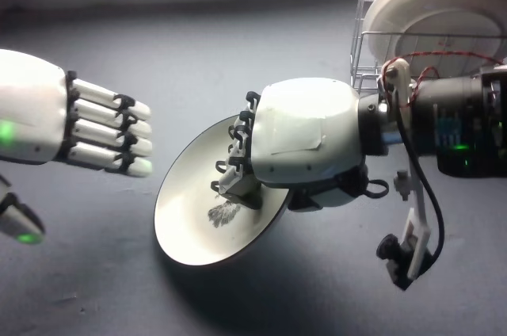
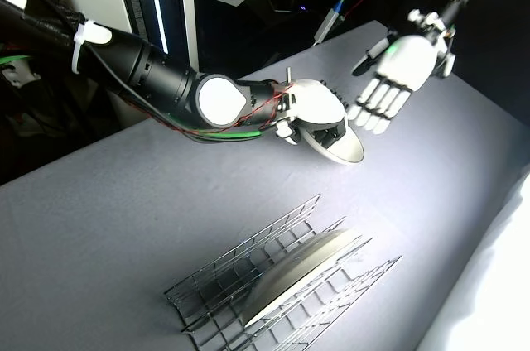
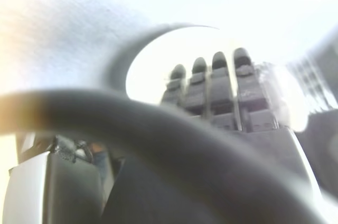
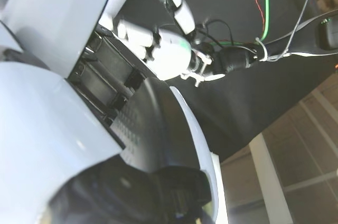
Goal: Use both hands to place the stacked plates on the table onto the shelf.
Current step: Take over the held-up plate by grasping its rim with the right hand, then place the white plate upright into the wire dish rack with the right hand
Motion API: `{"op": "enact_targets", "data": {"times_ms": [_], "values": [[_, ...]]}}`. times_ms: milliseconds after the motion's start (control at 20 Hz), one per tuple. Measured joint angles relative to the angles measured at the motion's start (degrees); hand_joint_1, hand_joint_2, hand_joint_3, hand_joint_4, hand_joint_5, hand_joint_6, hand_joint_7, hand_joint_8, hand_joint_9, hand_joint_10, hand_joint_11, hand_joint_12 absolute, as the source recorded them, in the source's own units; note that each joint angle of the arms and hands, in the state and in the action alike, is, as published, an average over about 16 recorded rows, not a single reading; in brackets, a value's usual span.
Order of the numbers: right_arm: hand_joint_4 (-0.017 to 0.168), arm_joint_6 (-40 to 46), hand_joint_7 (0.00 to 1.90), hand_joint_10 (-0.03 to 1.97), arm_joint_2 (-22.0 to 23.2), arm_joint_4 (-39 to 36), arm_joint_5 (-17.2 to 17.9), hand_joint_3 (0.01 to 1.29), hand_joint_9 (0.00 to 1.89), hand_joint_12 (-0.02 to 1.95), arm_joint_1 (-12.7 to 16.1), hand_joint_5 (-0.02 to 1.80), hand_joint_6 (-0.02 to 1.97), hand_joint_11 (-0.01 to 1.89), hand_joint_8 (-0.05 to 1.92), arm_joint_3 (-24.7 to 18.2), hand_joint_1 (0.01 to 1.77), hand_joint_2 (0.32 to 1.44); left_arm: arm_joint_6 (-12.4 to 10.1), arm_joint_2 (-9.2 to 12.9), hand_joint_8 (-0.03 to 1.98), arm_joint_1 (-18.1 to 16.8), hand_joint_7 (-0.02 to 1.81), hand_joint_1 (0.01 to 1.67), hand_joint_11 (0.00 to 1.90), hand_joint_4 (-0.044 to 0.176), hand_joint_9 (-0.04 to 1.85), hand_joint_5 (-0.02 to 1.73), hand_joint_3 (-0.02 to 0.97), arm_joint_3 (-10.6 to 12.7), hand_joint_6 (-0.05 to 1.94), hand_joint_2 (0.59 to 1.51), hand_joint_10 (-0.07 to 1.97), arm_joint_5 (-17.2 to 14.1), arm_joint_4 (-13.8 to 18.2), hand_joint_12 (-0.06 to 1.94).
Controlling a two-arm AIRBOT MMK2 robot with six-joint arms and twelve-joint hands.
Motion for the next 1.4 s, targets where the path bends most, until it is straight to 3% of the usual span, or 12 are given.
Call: {"op": "enact_targets", "data": {"times_ms": [300,600,1050,1400], "values": [[-0.001,0.00,0.95,1.09,2.36,3.79,0.05,0.01,0.96,1.38,2.16,0.85,1.12,0.81,0.76,-1.87,1.36,0.98,-1.73,5.73,0.00,-4.16,0.02,0.01,0.02,0.005,0.02,0.02,0.015,-2.71,0.00,1.176,0.01,0.05,2.42,0.01],[0.000,-0.08,1.00,1.06,5.53,11.68,0.27,0.01,0.97,1.38,4.08,0.89,1.14,0.81,0.80,-4.15,1.38,0.99,-2.71,9.56,0.00,-6.24,0.02,0.01,0.02,0.007,0.02,0.02,0.015,-3.97,0.00,1.175,0.01,0.11,4.92,0.01],[-0.005,0.04,1.05,1.08,9.15,26.93,0.43,0.01,0.97,1.34,6.97,0.91,1.09,0.83,0.82,-6.94,1.40,1.00,-3.15,12.36,0.00,-6.79,0.02,0.01,0.02,0.006,0.02,0.02,0.014,-4.24,0.00,1.174,0.01,0.28,6.19,0.01],[-0.008,0.69,1.06,1.10,10.49,39.68,-3.01,0.01,0.99,1.36,10.87,0.91,1.06,0.84,0.83,-8.65,1.40,1.00,-3.02,13.35,0.00,-7.03,0.02,0.01,0.02,0.006,0.02,0.02,0.015,-4.30,0.00,1.174,0.01,0.76,5.90,0.01]]}}
